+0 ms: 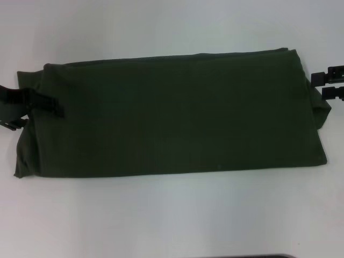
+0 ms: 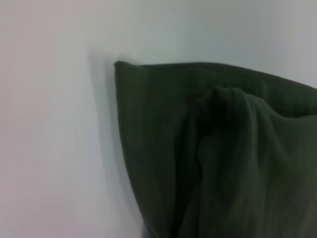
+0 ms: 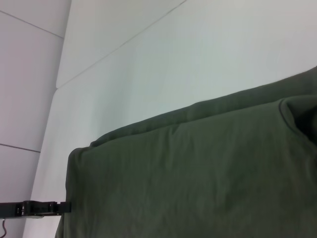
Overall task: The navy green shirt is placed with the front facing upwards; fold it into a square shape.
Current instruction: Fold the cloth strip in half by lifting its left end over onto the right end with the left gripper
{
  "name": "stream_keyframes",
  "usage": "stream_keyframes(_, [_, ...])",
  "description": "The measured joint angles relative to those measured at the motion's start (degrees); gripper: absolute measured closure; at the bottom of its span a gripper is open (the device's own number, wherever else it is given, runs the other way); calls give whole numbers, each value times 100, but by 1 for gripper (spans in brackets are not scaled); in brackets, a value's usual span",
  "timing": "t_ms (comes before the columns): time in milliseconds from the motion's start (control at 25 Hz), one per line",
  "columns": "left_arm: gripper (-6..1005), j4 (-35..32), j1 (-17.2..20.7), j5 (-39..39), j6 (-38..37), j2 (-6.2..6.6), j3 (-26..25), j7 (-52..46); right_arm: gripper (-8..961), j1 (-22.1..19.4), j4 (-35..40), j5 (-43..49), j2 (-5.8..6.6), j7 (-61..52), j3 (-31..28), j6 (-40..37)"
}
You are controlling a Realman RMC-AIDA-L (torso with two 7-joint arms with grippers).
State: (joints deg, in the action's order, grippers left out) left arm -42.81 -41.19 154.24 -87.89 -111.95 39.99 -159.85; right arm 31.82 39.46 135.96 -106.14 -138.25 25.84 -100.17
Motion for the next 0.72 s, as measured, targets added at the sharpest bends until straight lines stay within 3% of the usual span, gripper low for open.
stream_keyframes(480, [126,-2,45,40,71,41,-5,-51,157,0,0,0,6,0,0,-4])
stream_keyframes(720, [126,7,13,44,31,-49,29,-1,158,0,-4,0,6,0,0,-25])
